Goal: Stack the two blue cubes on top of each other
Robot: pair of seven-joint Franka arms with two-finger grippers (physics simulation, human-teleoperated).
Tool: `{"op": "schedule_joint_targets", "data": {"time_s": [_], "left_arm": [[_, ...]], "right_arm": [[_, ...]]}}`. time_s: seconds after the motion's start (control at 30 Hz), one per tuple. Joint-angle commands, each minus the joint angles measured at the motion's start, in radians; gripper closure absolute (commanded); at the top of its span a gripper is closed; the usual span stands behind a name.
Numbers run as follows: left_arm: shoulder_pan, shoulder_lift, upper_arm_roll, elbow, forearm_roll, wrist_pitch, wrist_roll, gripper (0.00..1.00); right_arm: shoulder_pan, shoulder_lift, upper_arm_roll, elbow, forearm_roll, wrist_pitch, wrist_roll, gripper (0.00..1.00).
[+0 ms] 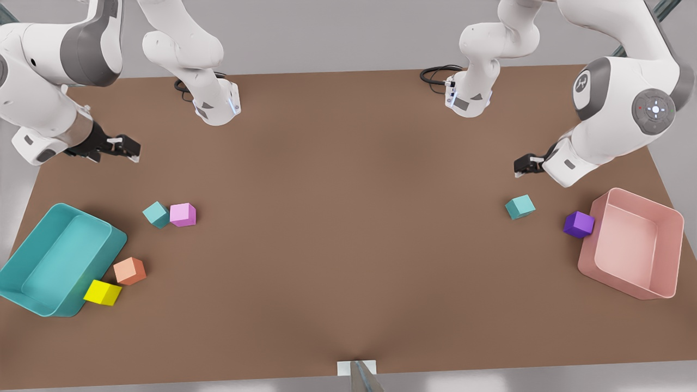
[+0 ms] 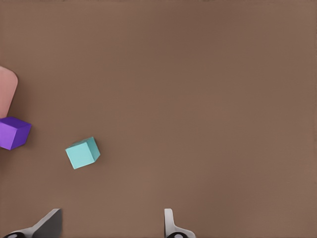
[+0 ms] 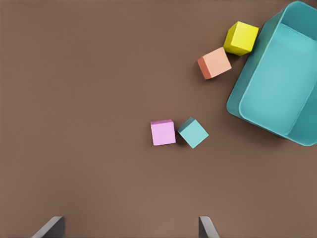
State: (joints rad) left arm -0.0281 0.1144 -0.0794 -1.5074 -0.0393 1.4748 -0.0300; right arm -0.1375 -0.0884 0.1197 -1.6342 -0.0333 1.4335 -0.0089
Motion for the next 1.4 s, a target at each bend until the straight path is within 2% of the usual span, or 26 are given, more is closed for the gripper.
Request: {"op": "schedule_joint_targets", "data": {"time_s": [0.0, 0.07, 0.13, 0.23, 0.3, 0.4, 0.53, 0.57, 0.63, 0.7, 0.83, 0.93, 1.13, 1.37], "left_arm": [[0.002, -0.001, 0.000, -0.001, 0.001, 0.038, -0.011, 0.00], [0.002, 0.007, 0.000, -0.001, 0.001, 0.038, -0.013, 0.00], [0.004, 0.007, 0.000, -0.001, -0.001, 0.038, -0.011, 0.00], [0.005, 0.011, 0.000, -0.001, -0.001, 0.036, -0.013, 0.00], [0.005, 0.016, 0.000, -0.001, 0.001, 0.036, -0.013, 0.00], [0.005, 0.021, 0.000, -0.001, 0.001, 0.036, -0.013, 0.00], [0.005, 0.021, 0.000, -0.001, 0.001, 0.036, -0.011, 0.00], [0.005, 0.022, 0.000, -0.001, 0.001, 0.036, -0.011, 0.00], [0.005, 0.022, 0.000, -0.001, 0.001, 0.036, -0.013, 0.00], [0.005, 0.022, 0.000, -0.001, 0.001, 0.036, -0.011, 0.00], [0.005, 0.022, 0.000, -0.001, 0.001, 0.036, -0.011, 0.00], [0.004, 0.022, 0.000, -0.001, 0.002, 0.036, -0.013, 0.00], [0.050, 0.041, 0.003, -0.001, 0.010, 0.038, -0.011, 0.00], [0.034, 0.041, 0.000, 0.001, 0.010, 0.041, -0.011, 0.00]], "right_arm": [[0.001, 0.002, 0.000, 0.001, 0.000, 0.041, -0.019, 0.00], [0.001, 0.038, 0.000, 0.019, -0.002, 0.038, -0.072, 0.00], [-0.022, 0.159, -0.014, 0.059, -0.002, 0.031, -0.072, 0.00], [-0.051, 0.268, -0.037, 0.051, -0.066, 0.128, 0.015, 0.00], [-0.066, 0.294, -0.049, 0.005, -0.069, 0.130, 0.220, 0.00], [-0.114, 0.279, -0.060, -0.142, -0.059, 0.231, 0.245, 0.00], [-0.126, 0.292, -0.072, -0.196, -0.056, 0.312, 0.353, 0.00], [-0.143, 0.294, -0.089, -0.213, -0.056, 0.387, 0.353, 0.00], [-0.148, 0.262, -0.118, -0.351, -0.054, 0.646, 0.356, 0.00], [-0.149, 0.254, -0.150, -0.447, 0.055, 0.798, 0.388, 0.00], [-0.140, 0.260, -0.150, -0.484, 0.076, 0.803, 0.609, 0.00], [-0.140, 0.251, -0.150, -0.599, 0.078, 0.944, 0.621, 0.00], [-0.145, 0.263, -0.152, -0.622, 0.078, 0.949, 0.681, 0.00], [-0.140, 0.315, -0.150, -0.645, 0.075, 0.935, 0.681, 0.00]]}}
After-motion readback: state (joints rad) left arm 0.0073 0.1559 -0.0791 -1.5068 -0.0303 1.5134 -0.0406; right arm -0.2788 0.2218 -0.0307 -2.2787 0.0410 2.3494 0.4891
